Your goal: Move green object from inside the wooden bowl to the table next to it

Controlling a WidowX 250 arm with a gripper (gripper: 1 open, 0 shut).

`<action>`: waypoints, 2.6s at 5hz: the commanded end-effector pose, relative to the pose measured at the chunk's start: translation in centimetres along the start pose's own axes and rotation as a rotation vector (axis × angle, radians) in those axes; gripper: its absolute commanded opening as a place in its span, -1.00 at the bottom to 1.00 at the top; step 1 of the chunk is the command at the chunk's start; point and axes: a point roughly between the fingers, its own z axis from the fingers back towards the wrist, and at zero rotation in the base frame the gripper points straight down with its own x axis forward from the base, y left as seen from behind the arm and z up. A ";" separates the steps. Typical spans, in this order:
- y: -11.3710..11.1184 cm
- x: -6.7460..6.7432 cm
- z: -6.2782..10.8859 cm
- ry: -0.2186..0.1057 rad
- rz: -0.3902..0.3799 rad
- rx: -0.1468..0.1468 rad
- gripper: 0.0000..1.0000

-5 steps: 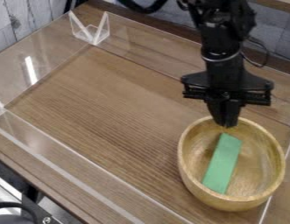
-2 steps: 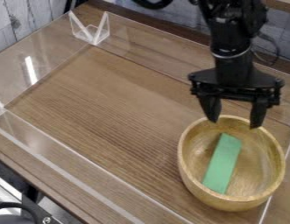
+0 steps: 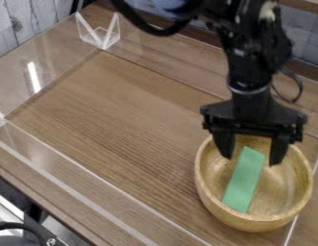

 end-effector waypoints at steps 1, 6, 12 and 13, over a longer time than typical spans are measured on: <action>-0.5 0.4 -0.8 -0.014 -0.019 0.003 1.00; -2.6 -0.8 1.2 0.006 -0.164 0.010 -1.00; 0.5 2.4 -2.5 -0.002 -0.100 0.028 -1.00; 0.3 2.7 -3.2 0.001 -0.107 0.035 -1.00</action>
